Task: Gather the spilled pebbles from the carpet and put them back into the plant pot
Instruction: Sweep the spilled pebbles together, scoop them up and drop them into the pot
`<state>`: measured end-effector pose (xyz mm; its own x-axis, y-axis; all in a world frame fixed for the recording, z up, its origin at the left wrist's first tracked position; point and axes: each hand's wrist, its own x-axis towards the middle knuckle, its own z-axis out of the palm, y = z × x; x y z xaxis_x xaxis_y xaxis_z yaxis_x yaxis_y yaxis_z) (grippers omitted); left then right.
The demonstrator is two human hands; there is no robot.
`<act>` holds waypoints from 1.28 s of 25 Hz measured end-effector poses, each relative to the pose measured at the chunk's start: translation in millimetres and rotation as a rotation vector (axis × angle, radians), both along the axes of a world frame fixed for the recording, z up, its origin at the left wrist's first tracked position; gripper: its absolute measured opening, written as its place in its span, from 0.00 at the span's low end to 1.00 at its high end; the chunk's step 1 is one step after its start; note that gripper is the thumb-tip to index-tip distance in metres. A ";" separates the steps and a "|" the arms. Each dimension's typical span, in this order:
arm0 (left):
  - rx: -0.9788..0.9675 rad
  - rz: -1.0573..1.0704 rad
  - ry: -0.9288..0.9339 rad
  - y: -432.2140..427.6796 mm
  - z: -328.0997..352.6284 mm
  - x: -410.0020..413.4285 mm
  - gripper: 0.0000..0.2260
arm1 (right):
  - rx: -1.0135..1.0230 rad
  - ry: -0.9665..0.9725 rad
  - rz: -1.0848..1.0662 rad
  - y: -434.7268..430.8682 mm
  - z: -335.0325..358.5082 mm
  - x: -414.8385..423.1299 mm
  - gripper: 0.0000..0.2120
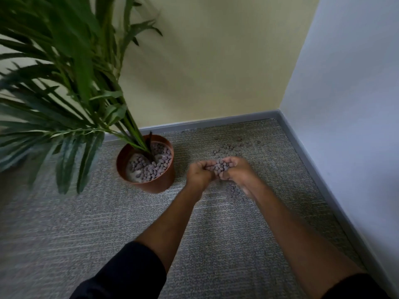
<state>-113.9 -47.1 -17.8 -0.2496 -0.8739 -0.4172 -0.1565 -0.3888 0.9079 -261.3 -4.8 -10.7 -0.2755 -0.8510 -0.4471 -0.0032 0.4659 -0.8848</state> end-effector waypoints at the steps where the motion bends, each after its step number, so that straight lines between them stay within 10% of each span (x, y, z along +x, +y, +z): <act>1: -0.012 0.017 0.000 0.2 7.2 4.8 0.18 | -0.012 -0.001 0.001 -1.2 9.0 5.3 0.24; 16: -0.149 0.348 0.040 -18.0 88.4 125.0 0.15 | -0.146 0.166 0.221 -60.3 103.8 134.5 0.23; 32: -0.001 0.616 0.100 -13.5 83.3 161.4 0.04 | -0.086 -0.078 0.148 -63.2 100.7 162.1 0.18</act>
